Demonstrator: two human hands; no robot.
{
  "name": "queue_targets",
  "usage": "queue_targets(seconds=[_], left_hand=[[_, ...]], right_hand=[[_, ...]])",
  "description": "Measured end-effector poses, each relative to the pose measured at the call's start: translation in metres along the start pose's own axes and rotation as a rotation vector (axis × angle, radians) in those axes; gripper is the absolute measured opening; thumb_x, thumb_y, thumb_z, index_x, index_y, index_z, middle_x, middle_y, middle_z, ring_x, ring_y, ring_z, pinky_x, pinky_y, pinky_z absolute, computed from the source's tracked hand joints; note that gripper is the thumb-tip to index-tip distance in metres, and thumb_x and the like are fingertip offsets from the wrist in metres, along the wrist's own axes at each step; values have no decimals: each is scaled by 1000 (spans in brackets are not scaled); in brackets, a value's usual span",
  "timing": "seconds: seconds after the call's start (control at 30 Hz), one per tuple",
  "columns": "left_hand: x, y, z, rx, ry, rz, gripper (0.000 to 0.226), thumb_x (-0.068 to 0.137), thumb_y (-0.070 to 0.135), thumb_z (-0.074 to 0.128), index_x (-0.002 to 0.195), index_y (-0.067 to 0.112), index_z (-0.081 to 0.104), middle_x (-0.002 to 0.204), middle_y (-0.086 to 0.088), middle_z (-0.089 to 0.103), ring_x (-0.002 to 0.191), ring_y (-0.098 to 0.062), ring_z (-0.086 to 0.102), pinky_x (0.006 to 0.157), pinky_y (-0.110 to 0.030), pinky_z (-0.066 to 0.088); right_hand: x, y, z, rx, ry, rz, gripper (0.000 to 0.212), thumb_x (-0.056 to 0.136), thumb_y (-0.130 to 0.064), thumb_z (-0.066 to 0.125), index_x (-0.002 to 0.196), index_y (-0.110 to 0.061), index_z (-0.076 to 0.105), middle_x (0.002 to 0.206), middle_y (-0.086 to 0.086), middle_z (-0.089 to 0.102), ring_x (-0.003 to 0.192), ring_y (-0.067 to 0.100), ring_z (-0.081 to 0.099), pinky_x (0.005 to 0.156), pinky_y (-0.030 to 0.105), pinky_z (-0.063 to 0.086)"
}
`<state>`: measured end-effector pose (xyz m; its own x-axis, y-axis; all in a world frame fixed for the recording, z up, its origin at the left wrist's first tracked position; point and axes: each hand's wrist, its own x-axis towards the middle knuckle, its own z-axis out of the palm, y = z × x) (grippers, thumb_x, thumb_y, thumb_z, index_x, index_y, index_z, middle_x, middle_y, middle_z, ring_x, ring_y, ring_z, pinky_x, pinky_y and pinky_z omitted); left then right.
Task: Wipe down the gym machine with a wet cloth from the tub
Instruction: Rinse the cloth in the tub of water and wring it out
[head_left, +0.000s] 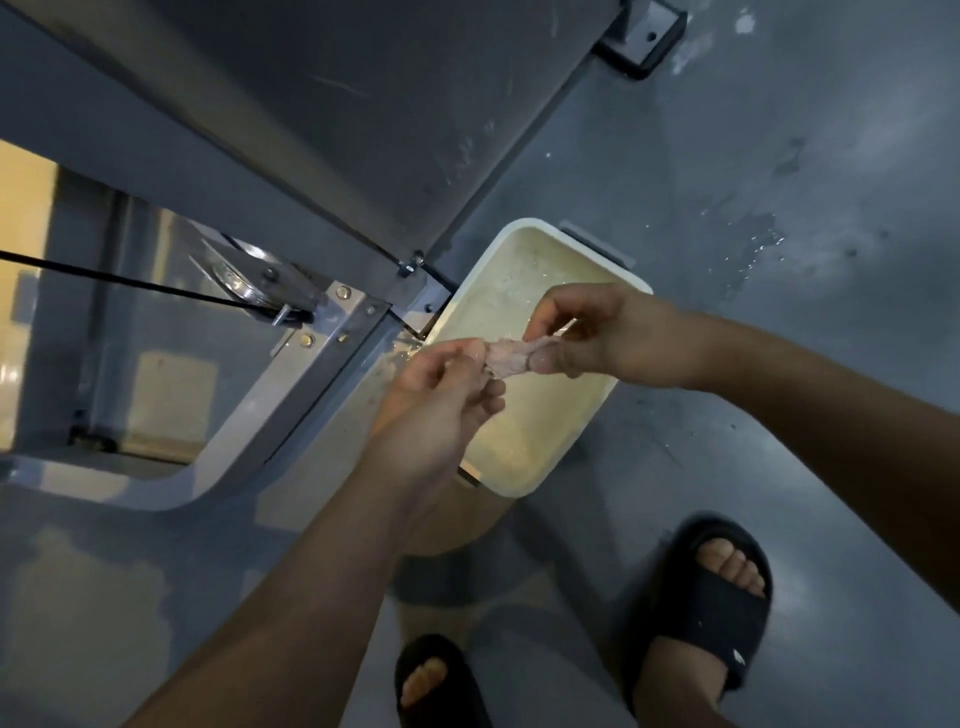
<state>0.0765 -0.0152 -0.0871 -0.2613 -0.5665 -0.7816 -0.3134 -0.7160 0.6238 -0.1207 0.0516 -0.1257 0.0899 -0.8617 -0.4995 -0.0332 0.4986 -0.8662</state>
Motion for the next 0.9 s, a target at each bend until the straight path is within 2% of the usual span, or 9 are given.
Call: queue_targets(seconds=[0.07,0.17,0.27,0.4,0.43,0.5,0.57,0.73,0.9], left_hand=[[-16,11,1,56,4,77,21,97,5,65,114,18,68,119,-6,70,102,-17,69,93,-30,56],[-50,26,8,372,40,146,47,88,-7,64,110,35,66,116,4,66,103,-9,67,88,-23,53],[-94,51,15,341,2,93,50,92,-2,56,116,41,62,125,6,63,112,-11,64,94,-24,52],[-160,100,10,164,-28,-4,30,97,7,61,126,14,65,121,-7,71,102,-17,71,87,-30,59],[-177,113,8,167,-25,-9,28,95,6,64,122,13,66,119,-9,72,101,-18,72,85,-31,59],[-213,140,7,215,17,-25,28,90,1,66,113,18,64,117,-8,71,104,-21,71,80,-29,60],[-250,169,7,266,40,-45,29,89,0,67,109,21,62,117,-7,69,105,-23,70,75,-27,59],[-340,249,15,168,-6,1,28,80,22,75,106,16,64,114,-10,71,106,-23,71,79,-29,59],[-407,310,18,238,-48,94,21,90,11,77,108,17,68,114,-10,72,102,-19,72,86,-37,61]], right_hand=[[-15,-15,8,102,159,111,13,90,-24,78,83,-19,69,82,-8,69,76,6,61,71,24,52],[-37,-47,35,-85,430,384,21,91,-31,76,82,-15,66,76,-3,62,72,14,56,60,26,42],[-71,-96,55,154,425,394,16,92,-26,74,84,-14,66,80,2,70,77,19,64,72,32,51],[-125,-173,56,612,326,321,14,99,-13,65,85,-17,64,76,3,68,72,18,63,77,35,52],[-137,-192,55,563,321,333,9,99,-18,65,91,-16,68,82,2,69,78,18,63,80,34,50],[-157,-229,54,242,340,409,28,100,-39,62,113,-17,73,108,-2,69,102,18,61,90,33,45],[-178,-271,54,209,344,444,35,101,-50,56,116,-22,71,118,-7,66,112,17,58,97,32,41],[-233,-379,48,281,257,281,11,96,-23,69,100,-15,74,97,9,74,89,15,67,85,34,55],[-287,-474,26,21,300,169,8,93,-10,71,100,-6,74,88,12,73,74,15,63,62,12,48]])
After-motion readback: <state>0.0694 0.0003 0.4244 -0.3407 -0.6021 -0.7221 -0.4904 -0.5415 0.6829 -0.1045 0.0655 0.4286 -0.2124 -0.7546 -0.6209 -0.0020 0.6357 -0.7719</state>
